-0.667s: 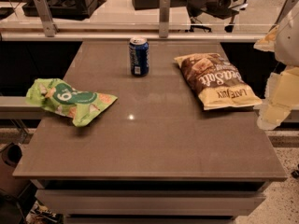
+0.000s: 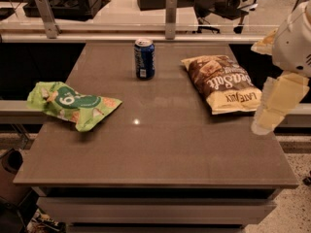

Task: Pick green rice chip bag

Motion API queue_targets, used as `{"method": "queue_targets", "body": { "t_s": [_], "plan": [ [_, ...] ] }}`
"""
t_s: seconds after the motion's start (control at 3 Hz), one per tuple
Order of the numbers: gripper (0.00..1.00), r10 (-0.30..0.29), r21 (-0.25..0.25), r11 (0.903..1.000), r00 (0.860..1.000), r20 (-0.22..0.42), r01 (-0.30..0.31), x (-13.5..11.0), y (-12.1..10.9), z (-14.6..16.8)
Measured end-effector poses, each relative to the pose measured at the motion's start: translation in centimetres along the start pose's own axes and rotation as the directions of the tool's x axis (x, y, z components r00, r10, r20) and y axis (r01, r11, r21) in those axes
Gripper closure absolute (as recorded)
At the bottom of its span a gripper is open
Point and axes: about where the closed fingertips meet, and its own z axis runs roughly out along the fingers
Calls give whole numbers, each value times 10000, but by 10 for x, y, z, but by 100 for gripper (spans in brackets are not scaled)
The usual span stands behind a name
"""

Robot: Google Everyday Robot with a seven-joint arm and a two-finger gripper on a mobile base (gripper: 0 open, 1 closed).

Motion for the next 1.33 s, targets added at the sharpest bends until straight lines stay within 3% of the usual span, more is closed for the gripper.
{"method": "queue_targets", "body": {
  "t_s": [0.33, 0.67, 1.33],
  "plan": [
    [0, -103, 13, 9999, 9906, 1363, 102, -36, 3, 22],
    [0, -233, -230, 9993, 9634, 2670, 305, -77, 10, 46],
    [0, -139, -723, 9962, 9102, 4139, 481, -158, 32, 89]
  ]
}}
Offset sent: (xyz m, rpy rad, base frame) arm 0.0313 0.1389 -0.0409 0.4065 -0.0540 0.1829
